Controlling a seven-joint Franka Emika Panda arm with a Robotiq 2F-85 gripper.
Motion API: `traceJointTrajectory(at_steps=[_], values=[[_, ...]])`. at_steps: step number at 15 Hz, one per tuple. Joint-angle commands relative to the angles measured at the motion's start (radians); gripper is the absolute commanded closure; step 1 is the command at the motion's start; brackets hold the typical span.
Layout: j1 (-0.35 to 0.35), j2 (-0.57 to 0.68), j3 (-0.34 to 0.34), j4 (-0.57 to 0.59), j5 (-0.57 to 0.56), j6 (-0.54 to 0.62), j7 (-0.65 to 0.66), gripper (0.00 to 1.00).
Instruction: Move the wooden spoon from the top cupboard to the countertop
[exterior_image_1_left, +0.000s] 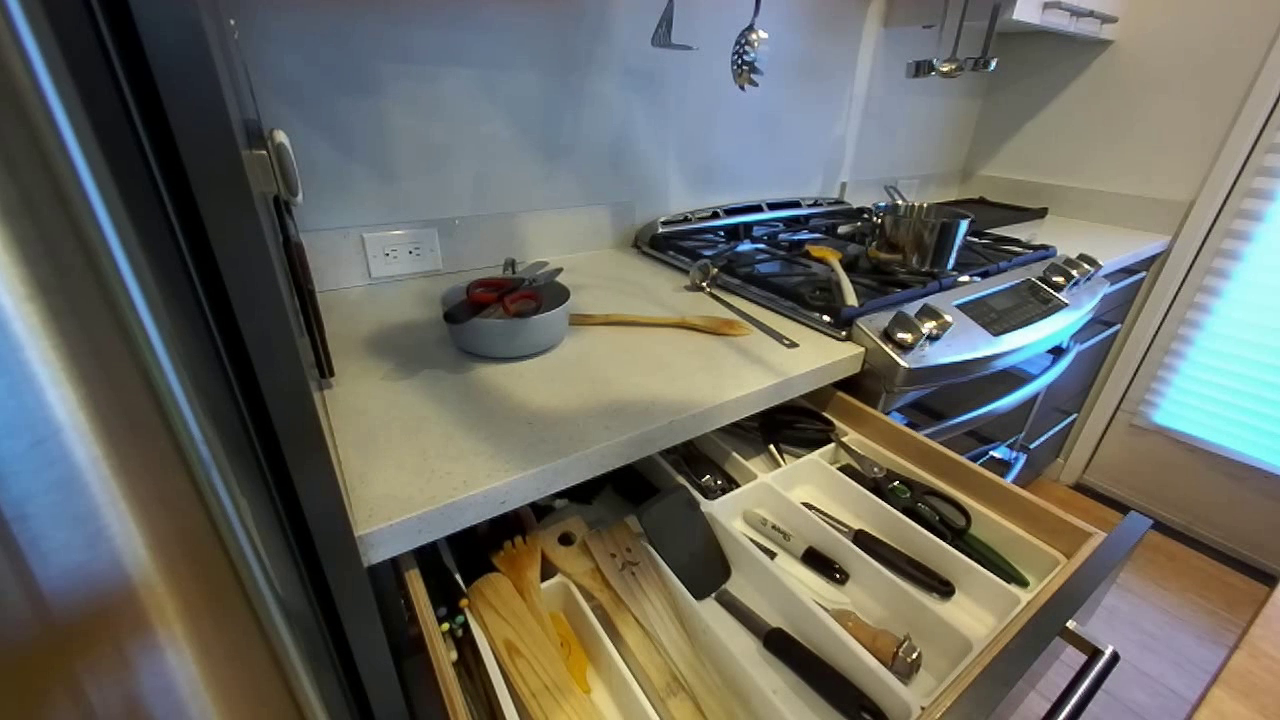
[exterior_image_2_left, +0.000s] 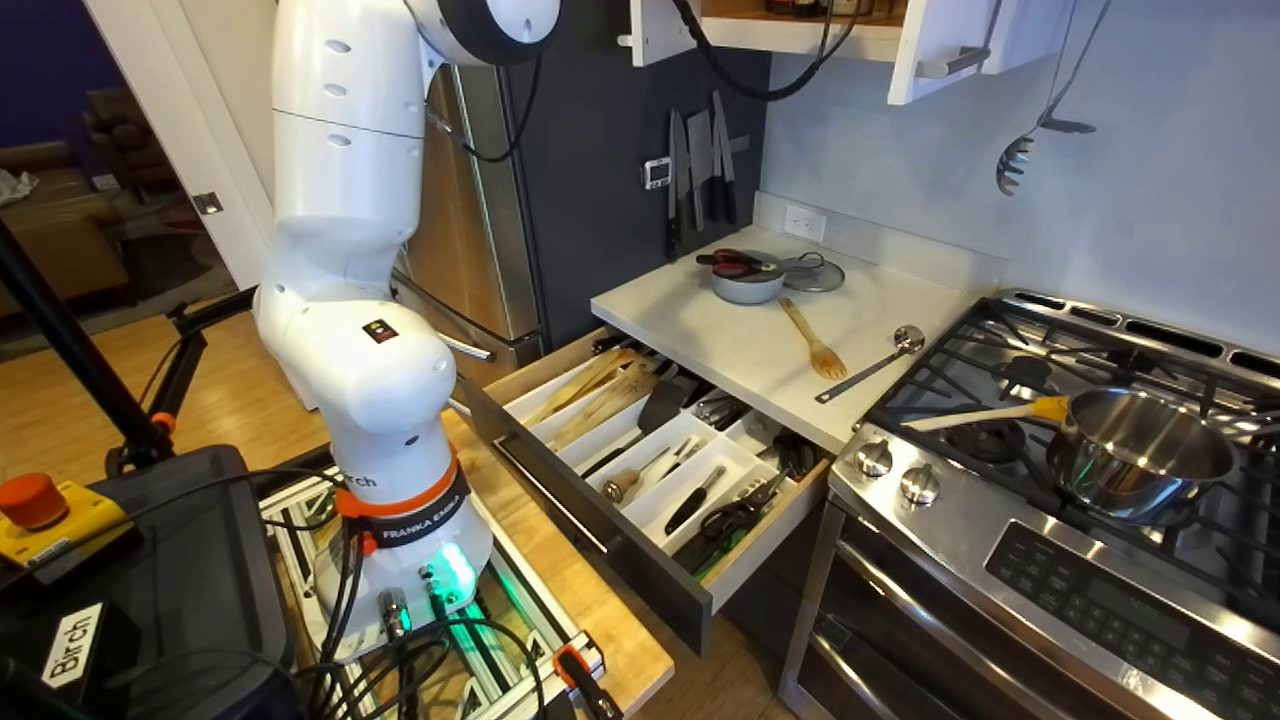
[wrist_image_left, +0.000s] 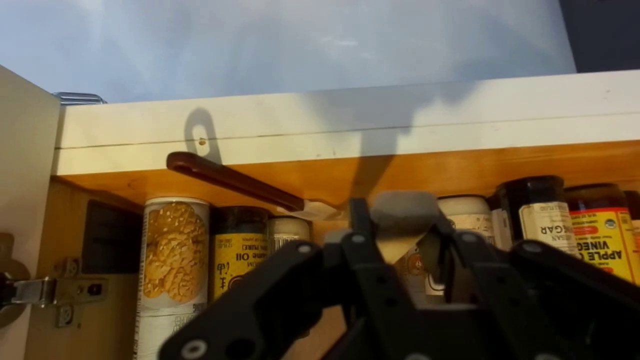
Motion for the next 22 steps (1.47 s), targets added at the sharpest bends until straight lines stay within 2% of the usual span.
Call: traceJointTrajectory(at_steps=[1, 3, 4, 9, 11, 12, 15, 17, 20, 22], values=[[0.018, -0.067, -0.025, -0.075, -0.038, 0.019, 0.063, 0.93], [0.026, -0.127, -0.031, -0.147, -0.051, 0.031, 0.098, 0.93], [0.030, -0.182, -0.029, -0.221, -0.058, 0.054, 0.099, 0.93], [0.036, -0.348, -0.013, -0.438, -0.091, 0.141, 0.095, 0.93], [0.041, -0.414, -0.011, -0.534, -0.153, 0.184, 0.163, 0.93], [0.038, -0.449, -0.009, -0.583, -0.219, 0.199, 0.234, 0.93], [0.027, -0.563, 0.019, -0.735, -0.320, 0.208, 0.353, 0.93], [0.052, -0.636, 0.031, -0.840, -0.285, 0.209, 0.332, 0.93], [0.029, -0.755, 0.085, -1.004, -0.323, 0.191, 0.417, 0.93], [0.043, -0.833, 0.104, -1.118, -0.288, 0.155, 0.445, 0.93]])
